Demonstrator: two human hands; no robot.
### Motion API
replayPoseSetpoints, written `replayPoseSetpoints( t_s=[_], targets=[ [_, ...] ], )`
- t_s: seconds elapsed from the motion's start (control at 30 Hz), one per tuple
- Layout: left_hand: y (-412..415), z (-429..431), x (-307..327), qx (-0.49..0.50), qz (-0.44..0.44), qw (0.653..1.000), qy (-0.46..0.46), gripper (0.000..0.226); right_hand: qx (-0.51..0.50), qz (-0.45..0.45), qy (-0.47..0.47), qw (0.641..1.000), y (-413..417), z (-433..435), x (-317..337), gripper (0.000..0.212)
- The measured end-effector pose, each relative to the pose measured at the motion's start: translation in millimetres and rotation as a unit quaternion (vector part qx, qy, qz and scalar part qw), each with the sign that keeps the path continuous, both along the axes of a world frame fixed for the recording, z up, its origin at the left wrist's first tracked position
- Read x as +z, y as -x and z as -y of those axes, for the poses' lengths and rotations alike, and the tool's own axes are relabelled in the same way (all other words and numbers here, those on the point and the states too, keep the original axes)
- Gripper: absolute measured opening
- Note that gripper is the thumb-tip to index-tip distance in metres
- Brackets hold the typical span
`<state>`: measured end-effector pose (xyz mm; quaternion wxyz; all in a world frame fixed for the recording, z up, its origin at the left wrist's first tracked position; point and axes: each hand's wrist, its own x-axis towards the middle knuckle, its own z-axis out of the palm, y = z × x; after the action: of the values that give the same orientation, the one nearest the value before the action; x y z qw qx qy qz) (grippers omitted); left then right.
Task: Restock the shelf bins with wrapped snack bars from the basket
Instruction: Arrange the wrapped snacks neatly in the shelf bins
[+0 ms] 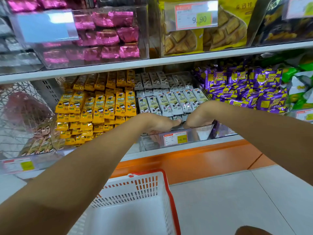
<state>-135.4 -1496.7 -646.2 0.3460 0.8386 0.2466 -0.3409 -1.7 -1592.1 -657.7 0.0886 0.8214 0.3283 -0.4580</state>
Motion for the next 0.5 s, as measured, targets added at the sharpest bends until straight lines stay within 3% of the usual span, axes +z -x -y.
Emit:
replayPoseSetpoints(
  t_s=[0.1, 0.27, 0.33, 0.5],
  targets=[
    [-5, 4, 5, -0.028, -0.044, 0.999, -0.016, 0.079, 0.032, -0.014, 0.052, 0.998, -10, -4, -11, 0.091],
    [-10, 8, 6, -0.020, -0.098, 0.995, -0.009, 0.086, 0.036, -0.010, 0.063, 0.997, 1, -1, 3, 0.084],
    [-11, 4, 3, -0.008, -0.093, 0.996, 0.005, 0.090, 0.023, 0.026, 0.050, 0.998, 2, 1, 1, 0.068],
    [-4, 3, 3, -0.008, -0.063, 0.998, 0.011, 0.097, -0.001, 0.012, -0.002, 1.000, 12, 3, 5, 0.059]
  ],
)
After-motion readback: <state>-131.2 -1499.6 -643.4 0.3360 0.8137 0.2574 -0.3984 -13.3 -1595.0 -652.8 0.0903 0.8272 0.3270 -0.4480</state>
